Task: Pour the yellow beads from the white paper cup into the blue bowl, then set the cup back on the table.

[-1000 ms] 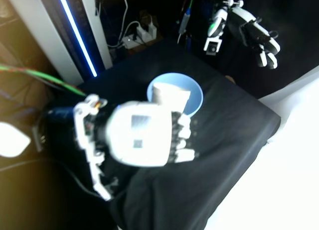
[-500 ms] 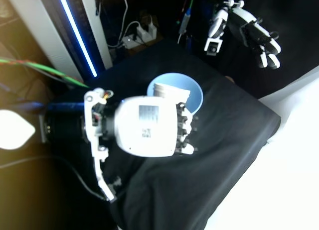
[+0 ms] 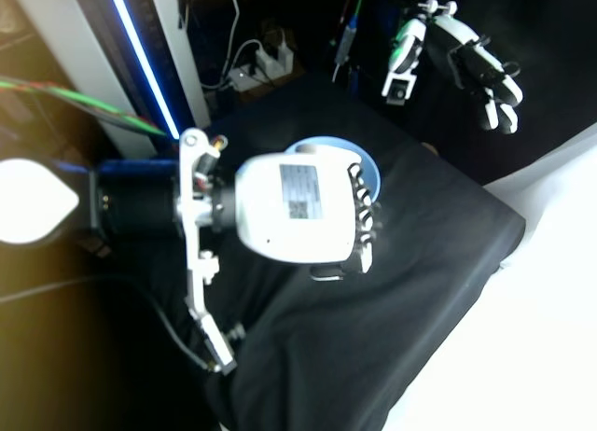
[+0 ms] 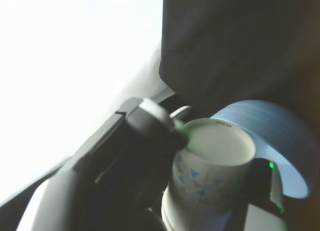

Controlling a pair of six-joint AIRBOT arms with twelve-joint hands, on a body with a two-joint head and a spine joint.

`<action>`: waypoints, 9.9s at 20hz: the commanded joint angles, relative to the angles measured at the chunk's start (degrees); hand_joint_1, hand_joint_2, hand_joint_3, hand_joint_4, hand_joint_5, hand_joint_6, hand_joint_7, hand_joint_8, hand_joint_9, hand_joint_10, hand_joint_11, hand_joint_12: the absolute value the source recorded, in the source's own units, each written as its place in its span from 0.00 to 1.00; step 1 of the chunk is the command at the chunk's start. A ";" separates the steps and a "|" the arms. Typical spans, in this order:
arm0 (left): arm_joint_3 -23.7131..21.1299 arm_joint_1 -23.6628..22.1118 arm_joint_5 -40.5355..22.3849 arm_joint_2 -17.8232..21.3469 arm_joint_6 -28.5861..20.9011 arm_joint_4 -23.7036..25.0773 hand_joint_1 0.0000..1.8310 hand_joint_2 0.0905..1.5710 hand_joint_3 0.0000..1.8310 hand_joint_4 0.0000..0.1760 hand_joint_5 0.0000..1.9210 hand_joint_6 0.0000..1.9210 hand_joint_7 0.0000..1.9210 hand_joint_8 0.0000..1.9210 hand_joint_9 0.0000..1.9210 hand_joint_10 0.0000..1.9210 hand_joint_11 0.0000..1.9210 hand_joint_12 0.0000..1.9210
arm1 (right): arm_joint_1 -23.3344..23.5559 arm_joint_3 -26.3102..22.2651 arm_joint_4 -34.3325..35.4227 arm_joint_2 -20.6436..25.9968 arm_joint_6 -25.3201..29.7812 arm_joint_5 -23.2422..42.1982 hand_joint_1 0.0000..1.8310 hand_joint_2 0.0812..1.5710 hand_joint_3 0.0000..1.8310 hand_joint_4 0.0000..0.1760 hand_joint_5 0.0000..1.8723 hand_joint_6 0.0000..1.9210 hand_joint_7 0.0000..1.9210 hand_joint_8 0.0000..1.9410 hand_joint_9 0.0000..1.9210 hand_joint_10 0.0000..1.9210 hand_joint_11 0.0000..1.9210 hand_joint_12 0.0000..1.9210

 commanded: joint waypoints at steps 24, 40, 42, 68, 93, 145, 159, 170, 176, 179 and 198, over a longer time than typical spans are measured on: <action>0.97 -3.63 -3.28 -1.05 -0.53 3.39 0.23 0.57 0.00 0.00 0.04 0.00 0.23 0.00 0.14 0.00 0.00 0.39 | 6.45 -4.17 -25.24 -0.53 4.73 -4.61 0.64 0.68 0.00 0.00 0.54 0.46 0.55 0.77 0.60 0.97 0.61 1.00; 1.13 -4.50 -2.39 -1.34 -0.72 4.44 0.27 0.57 0.00 0.00 0.07 0.00 0.25 0.00 0.17 0.00 0.00 0.42 | 7.02 -5.81 -33.01 -0.86 4.73 -7.13 0.60 0.77 0.00 0.00 0.42 0.67 0.50 0.92 0.63 1.00 0.67 1.00; 1.13 -4.50 -2.34 -1.33 -0.73 4.50 0.28 0.55 0.00 0.00 0.07 0.00 0.25 0.00 0.17 0.00 0.00 0.42 | 7.28 -6.06 -34.11 -0.95 4.73 -7.45 0.62 0.73 0.00 0.00 0.48 0.59 0.52 0.95 0.64 1.00 0.68 1.00; 0.82 -1.92 -4.97 -1.82 -1.68 0.77 0.27 0.55 0.00 0.00 0.08 0.00 0.24 0.00 0.14 0.00 0.00 0.33 | 3.57 -4.64 15.83 7.21 -7.15 2.22 0.69 0.68 0.00 0.00 0.57 0.34 0.55 0.55 0.53 0.67 0.48 0.87; 0.58 0.50 -6.31 -2.52 -2.59 -1.83 0.26 0.57 0.00 0.00 0.07 0.00 0.25 0.00 0.14 0.00 0.00 0.31 | -30.20 -0.70 84.88 4.46 -7.16 42.19 0.71 0.65 0.00 0.00 0.55 0.39 0.67 0.32 0.74 0.04 0.51 0.56; 1.21 1.23 -6.66 -3.98 -3.62 -1.93 0.27 0.56 0.00 0.00 0.07 0.00 0.28 0.00 0.19 0.00 0.00 0.38 | -34.84 4.84 93.13 -3.68 -0.36 43.28 0.57 0.54 0.00 0.00 0.30 0.00 0.52 0.00 0.59 0.00 0.42 0.46; 1.22 1.24 -6.61 -4.03 -3.77 -1.91 0.27 0.54 0.00 0.00 0.07 0.00 0.27 0.00 0.17 0.01 0.00 0.33 | -34.84 4.91 91.51 -3.96 0.41 43.50 0.48 0.53 0.00 0.39 0.11 0.00 0.38 0.00 0.46 0.00 0.26 0.53; 1.18 1.47 -6.89 -4.05 -3.98 -2.06 0.27 0.55 0.00 0.04 0.07 0.00 0.26 0.00 0.17 0.00 0.00 0.35 | -34.85 3.71 89.86 -3.50 0.84 44.27 0.48 0.47 0.00 1.00 0.00 0.00 0.02 0.00 0.01 0.00 0.00 0.11; 1.30 1.51 -7.46 -3.72 -4.77 -2.33 0.27 0.55 0.00 0.03 0.07 0.00 0.26 0.00 0.17 0.00 0.00 0.38 | -34.84 3.18 87.14 -0.89 2.53 44.28 0.46 0.42 0.00 1.00 0.00 0.00 0.00 0.00 0.00 0.00 0.00 0.07; 1.49 1.46 -7.44 -3.72 -4.77 -2.50 0.26 0.56 0.00 0.00 0.06 0.00 0.25 0.00 0.16 0.00 0.00 0.32 | -34.84 2.90 84.82 0.12 2.49 44.19 0.44 0.41 0.00 1.00 0.00 0.00 0.02 0.00 0.03 0.00 0.00 0.18; -2.40 1.15 -17.28 3.50 -2.22 -3.99 0.22 0.58 0.01 0.00 0.05 0.00 0.24 0.00 0.17 0.00 0.00 0.33 | -34.80 -6.33 76.82 14.29 -7.15 44.18 0.38 0.35 0.00 1.00 0.00 0.00 0.00 0.00 0.02 0.00 0.05 0.06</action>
